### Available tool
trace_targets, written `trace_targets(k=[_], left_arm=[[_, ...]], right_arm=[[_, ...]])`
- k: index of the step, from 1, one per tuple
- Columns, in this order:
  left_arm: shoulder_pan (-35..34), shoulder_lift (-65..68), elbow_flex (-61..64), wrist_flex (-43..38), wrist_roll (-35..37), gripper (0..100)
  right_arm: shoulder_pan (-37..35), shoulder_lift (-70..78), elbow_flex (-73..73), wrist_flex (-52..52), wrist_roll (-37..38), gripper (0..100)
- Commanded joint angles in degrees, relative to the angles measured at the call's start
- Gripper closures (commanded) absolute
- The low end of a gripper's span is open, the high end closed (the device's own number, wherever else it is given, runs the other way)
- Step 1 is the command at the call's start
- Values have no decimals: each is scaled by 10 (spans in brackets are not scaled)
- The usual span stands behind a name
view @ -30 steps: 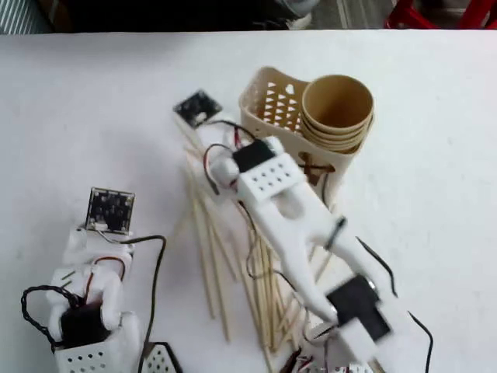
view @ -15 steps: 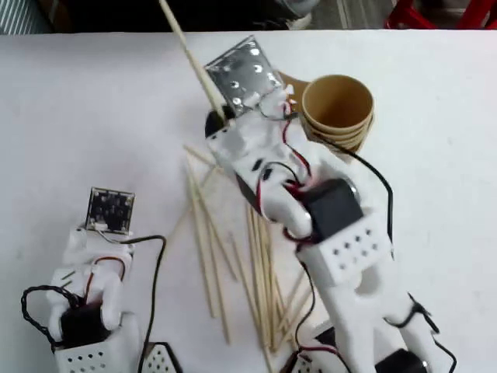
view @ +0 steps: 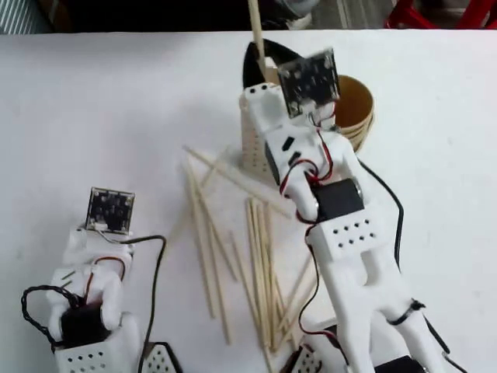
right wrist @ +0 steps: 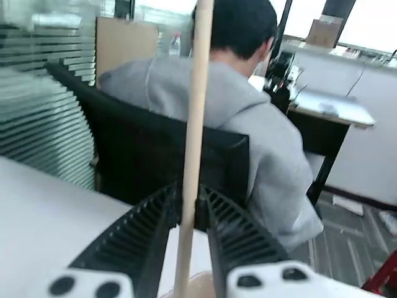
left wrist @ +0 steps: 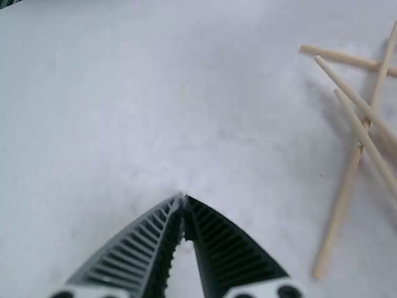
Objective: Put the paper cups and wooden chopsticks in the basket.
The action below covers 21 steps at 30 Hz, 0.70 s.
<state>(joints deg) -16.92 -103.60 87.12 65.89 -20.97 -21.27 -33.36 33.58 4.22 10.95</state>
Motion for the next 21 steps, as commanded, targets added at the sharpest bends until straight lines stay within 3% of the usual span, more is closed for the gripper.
trace_targets(k=[1,7,12,21], left_arm=[[-4,-7,-2,-14,-5,976],[-3,-7,-2,-14,-4,976],[-3,-7,-2,-14,-4,976],[-3,-7,-2,-14,-4,976]], right_arm=[[21,-11,48,-99,3,981],[27,-11,136,-176,3,981],[31,-17,111,-214,3,981],[35,-11,-84,-31,-102,981]])
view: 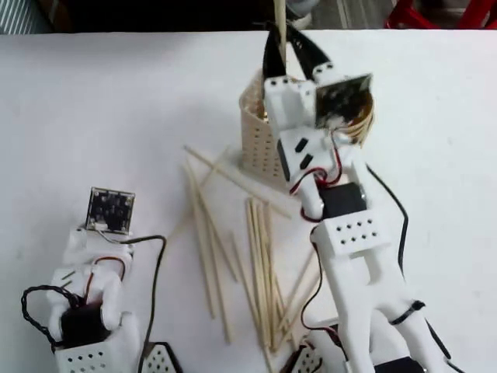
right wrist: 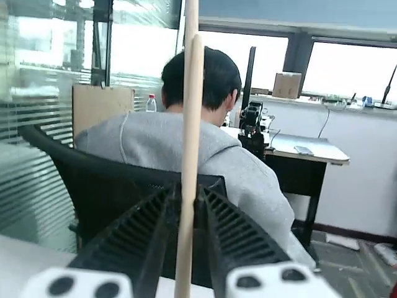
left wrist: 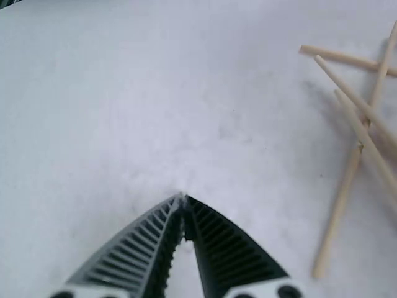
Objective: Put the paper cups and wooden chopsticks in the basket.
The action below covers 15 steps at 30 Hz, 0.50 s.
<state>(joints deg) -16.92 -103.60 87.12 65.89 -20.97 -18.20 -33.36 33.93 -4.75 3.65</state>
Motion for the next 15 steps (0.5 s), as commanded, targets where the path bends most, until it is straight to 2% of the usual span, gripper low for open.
trace_targets(k=[1,10,15], left_arm=[[-3,-7,-2,-14,-4,976],[-3,-7,-2,-14,-4,976],[-3,-7,-2,-14,-5,976]], right_arm=[[3,-10,-104,71,-33,981],[16,77,-122,2,-37,981],[24,104,-62,-83,-33,981]])
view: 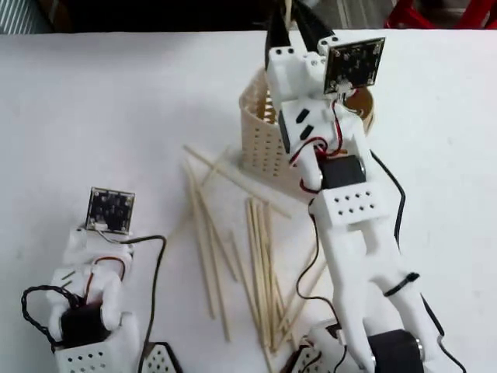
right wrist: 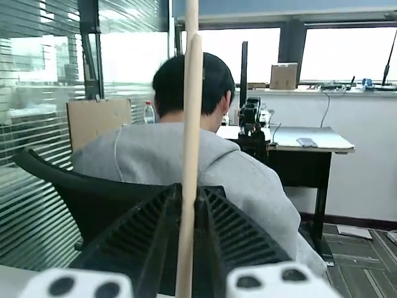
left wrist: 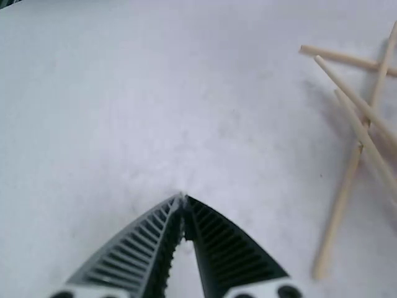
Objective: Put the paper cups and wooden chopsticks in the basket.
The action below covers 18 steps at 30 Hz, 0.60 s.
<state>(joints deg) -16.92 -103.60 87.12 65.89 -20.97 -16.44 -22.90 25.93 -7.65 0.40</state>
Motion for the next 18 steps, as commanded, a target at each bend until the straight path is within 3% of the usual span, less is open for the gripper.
trace_targets(k=[1,8,18], left_arm=[[-3,-7,-2,-14,-5,976],[-2,-7,-2,-14,-5,976],[-2,-7,-1,-14,-4,976]], right_arm=[[8,0,39,-71,0,981],[7,-23,142,-46,0,981],[5,-67,57,197,-5,865]])
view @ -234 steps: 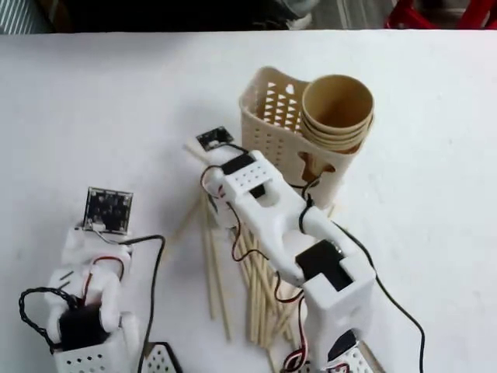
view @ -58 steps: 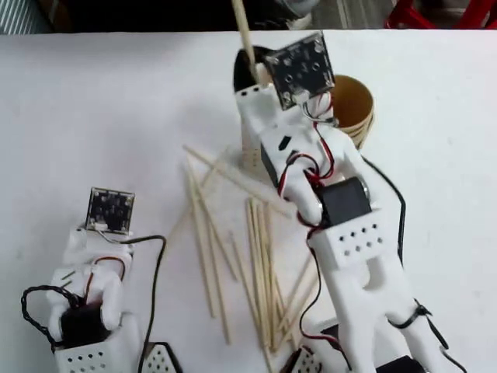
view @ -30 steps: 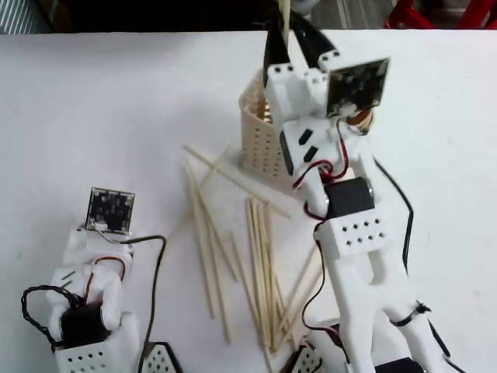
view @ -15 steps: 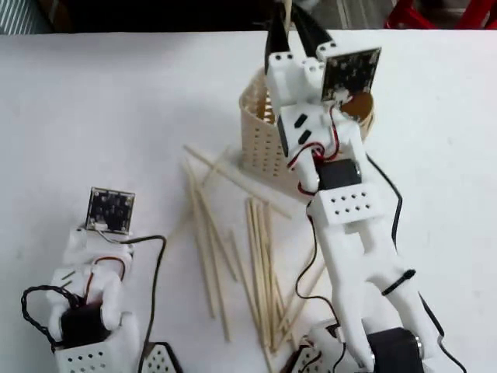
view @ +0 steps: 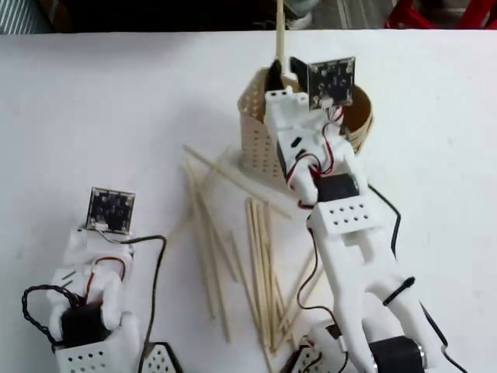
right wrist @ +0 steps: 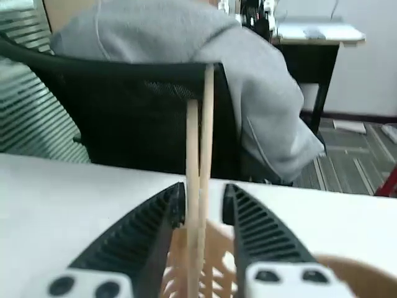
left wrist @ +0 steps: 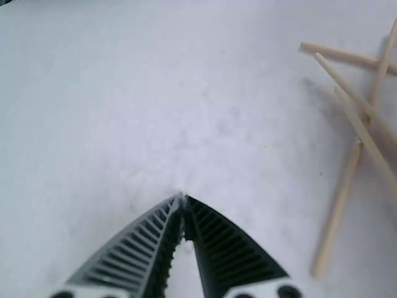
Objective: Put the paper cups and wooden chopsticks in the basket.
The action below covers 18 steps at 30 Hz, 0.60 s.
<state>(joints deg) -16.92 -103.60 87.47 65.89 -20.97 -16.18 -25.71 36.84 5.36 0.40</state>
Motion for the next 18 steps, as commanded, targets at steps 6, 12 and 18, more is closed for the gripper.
trace_targets(k=[6,12,18], left_arm=[[-2,-7,-4,-14,-4,976],[-2,-7,-2,-14,-4,976],[-3,-6,-40,-3,-5,976]], right_arm=[[-36,-150,-96,210,-1,970],[-81,-251,-89,389,-1,976],[-95,-300,10,465,-1,976]])
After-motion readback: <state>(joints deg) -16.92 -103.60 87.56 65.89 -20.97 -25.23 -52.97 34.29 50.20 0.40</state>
